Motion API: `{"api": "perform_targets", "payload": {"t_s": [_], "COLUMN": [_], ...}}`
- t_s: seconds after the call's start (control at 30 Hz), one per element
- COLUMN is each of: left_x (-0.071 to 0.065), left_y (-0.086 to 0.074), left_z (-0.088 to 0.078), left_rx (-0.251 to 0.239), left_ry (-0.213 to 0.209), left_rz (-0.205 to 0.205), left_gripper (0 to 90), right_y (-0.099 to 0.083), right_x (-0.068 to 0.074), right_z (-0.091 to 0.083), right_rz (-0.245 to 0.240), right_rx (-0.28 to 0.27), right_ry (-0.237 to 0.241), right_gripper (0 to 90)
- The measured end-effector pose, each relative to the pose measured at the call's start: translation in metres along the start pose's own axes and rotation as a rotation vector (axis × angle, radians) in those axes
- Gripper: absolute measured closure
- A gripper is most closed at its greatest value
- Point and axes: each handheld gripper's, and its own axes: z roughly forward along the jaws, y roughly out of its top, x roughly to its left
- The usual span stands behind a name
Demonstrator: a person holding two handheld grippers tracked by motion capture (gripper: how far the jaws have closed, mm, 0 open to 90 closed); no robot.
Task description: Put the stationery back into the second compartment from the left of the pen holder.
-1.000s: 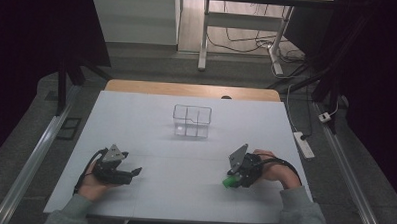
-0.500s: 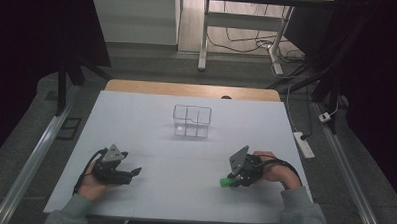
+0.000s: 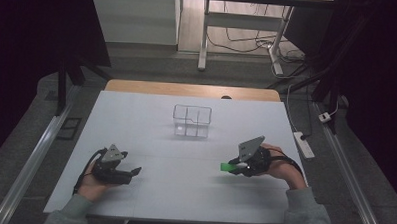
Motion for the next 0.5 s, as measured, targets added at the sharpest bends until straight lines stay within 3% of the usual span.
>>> {"api": "perform_targets", "payload": {"t_s": [0.3,0.5], "left_x": [0.0,0.0], "left_y": [0.0,0.0], "left_z": [0.0,0.0], "left_rx": [-0.002,-0.001], "left_ry": [0.001,0.0], "left_rz": [0.0,-0.001], "left_gripper": [21.7,21.7], "right_y": [0.004,0.005], "right_x": [-0.003,-0.006], "right_z": [-0.016,-0.021], "right_rz": [0.047,0.103], "right_rx": [-0.075,-0.133], "right_ry": [-0.095,-0.139], "right_gripper": [66.9,66.9]}}
